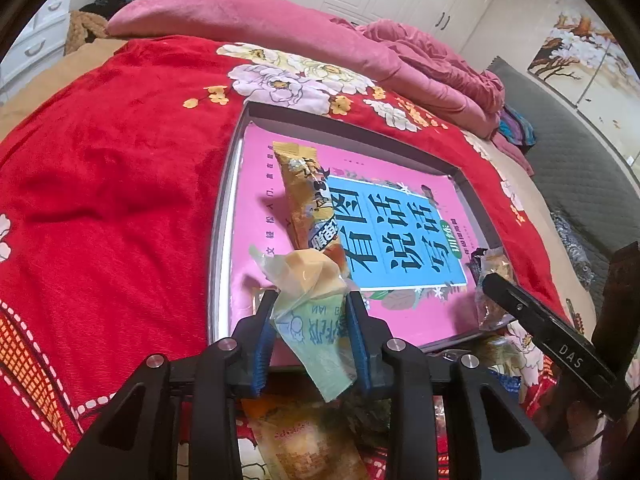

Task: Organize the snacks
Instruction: 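Lower the clear pastry bag into the tray with the right tool while the left tool lowers the green-labelled bag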

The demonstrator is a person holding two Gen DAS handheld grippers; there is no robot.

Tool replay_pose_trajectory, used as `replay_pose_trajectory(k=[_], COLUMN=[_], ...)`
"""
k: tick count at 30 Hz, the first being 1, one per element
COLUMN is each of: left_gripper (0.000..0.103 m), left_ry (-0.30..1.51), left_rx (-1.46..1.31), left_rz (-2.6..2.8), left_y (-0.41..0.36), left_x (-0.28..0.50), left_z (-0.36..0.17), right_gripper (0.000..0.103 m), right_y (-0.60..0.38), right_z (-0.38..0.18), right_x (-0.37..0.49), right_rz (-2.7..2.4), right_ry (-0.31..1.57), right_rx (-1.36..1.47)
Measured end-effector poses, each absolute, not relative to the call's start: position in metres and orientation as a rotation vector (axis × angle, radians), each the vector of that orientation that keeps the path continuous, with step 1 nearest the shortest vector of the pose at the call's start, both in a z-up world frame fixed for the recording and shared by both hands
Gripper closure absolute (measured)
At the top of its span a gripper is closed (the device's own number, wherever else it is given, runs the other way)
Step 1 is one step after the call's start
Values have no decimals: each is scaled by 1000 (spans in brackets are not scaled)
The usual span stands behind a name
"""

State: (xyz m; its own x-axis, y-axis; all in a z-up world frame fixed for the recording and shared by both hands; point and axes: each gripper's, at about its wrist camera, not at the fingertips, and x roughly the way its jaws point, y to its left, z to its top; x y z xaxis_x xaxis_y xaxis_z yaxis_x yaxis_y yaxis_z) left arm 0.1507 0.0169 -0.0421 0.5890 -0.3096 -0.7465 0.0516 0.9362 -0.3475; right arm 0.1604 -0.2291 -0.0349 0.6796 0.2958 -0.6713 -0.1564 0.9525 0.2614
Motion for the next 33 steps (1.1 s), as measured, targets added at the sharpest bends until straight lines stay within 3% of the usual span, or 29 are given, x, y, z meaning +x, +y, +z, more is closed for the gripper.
replay_pose_trajectory(k=[33], left_gripper=[65], left_ry=[885], left_rx=[-330], left_rz=[-203], left_y=[25], left_x=[158], left_z=[-40], right_gripper=[62], right_y=[-233], right_z=[-37], right_x=[159], right_rz=[216], right_ry=[800], right_rx=[160])
